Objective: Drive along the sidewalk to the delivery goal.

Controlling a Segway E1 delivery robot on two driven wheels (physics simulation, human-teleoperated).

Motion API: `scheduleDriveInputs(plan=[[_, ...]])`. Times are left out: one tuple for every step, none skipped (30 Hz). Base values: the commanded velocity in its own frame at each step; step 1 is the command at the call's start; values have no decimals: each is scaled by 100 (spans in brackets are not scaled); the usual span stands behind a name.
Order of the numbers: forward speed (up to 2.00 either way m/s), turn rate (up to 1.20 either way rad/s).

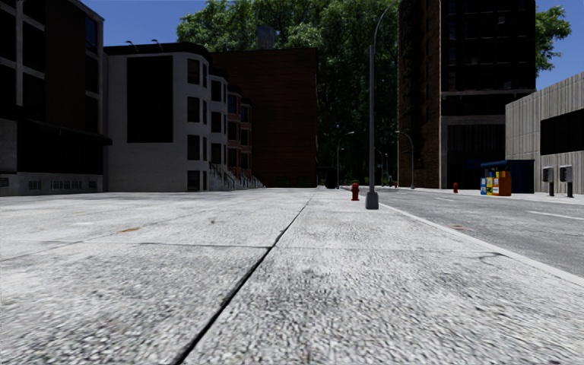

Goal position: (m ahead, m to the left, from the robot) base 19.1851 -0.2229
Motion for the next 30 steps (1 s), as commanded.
scheduleDriveInputs(plan=[[200, 0], [200, 0], [200, 0], [200, 0], [200, 0], [200, 0], [200, 0], [200, 0], [200, 0], [200, 0], [200, 0], [200, 0], [200, 0], [200, 0], [200, 0], [200, 0], [200, 0], [200, 0], [200, 0], [200, 0], [200, 0], [200, 0], [200, 0], [200, 0], [200, 0], [200, 0], [200, 0], [200, 0], [200, 0], [200, 0]])
